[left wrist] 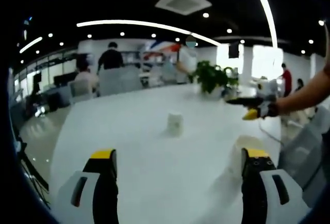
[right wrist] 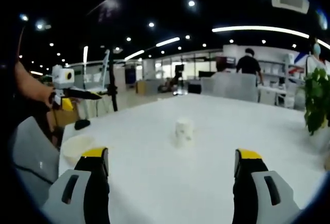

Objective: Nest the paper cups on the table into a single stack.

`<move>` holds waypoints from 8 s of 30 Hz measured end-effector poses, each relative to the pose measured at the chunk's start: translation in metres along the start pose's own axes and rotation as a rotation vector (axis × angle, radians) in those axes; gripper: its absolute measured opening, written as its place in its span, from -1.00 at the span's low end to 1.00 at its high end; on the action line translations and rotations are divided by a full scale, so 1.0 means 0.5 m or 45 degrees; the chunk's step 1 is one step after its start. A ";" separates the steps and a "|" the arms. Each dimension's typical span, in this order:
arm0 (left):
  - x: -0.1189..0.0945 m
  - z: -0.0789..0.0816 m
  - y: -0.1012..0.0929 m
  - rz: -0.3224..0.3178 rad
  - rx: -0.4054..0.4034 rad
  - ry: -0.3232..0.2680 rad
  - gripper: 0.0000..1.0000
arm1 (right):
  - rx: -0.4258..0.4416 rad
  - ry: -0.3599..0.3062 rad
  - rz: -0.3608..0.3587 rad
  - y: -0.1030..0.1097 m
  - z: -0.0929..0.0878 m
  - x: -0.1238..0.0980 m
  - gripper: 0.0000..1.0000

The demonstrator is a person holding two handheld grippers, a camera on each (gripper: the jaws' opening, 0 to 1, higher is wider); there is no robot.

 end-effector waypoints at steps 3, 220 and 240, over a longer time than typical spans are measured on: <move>0.000 0.001 0.003 0.007 0.007 -0.007 0.97 | 0.011 -0.005 -0.002 -0.009 -0.001 0.012 1.00; -0.018 -0.052 -0.025 0.009 -0.152 0.053 0.97 | 0.059 0.039 -0.101 -0.093 -0.075 0.262 0.99; -0.013 -0.052 -0.011 0.037 -0.163 0.070 0.97 | 0.063 0.076 -0.140 -0.103 -0.118 0.251 0.37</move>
Point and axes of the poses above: the point that each gripper's makers call its tool centre point, and the gripper's own axes: x roughly forward along the fingers, y roughly to its left, z roughly out of its top, the point moved 8 cm from there along -x, roughly backward along the fingers, and after that the axes turned 1 degree about -y, right-handed, at the moved point
